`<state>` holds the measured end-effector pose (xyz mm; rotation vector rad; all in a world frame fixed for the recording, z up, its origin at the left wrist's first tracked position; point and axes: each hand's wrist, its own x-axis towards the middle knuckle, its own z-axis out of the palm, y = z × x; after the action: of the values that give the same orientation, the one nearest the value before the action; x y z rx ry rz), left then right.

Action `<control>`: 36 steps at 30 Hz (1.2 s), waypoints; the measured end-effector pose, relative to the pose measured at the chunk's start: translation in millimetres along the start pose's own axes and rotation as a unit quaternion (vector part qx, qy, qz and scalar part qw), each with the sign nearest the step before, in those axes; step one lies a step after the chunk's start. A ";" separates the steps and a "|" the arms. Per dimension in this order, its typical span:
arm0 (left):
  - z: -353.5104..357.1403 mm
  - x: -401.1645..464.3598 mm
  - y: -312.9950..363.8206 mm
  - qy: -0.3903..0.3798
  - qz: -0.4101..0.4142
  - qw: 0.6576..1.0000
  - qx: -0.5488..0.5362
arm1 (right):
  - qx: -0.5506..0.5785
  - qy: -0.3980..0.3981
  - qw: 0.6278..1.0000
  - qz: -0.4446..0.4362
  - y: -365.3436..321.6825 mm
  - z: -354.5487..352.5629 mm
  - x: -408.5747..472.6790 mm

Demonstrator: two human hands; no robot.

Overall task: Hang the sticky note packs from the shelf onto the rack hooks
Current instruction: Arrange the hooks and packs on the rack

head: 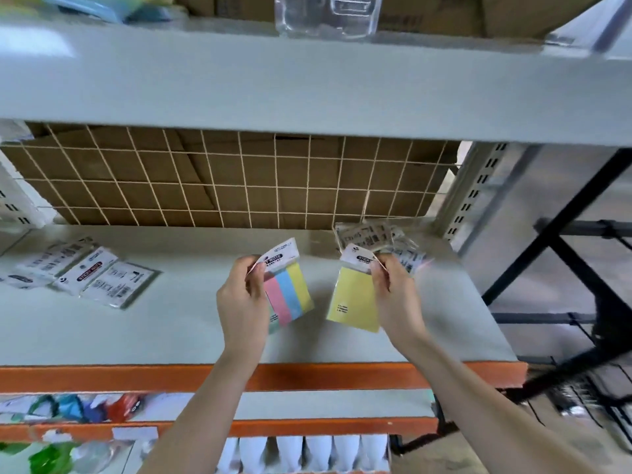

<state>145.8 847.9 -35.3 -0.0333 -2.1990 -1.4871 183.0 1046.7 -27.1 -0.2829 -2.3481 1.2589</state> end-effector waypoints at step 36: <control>185.6 -267.1 316.2 -0.306 0.121 0.913 -0.240 | 0.086 0.099 0.990 0.046 73.9 -397.1 -119.3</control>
<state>401.3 1205.2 77.8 -1.0204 -2.0741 -2.0162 477.3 1333.3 65.6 -0.4433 -2.0664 1.3988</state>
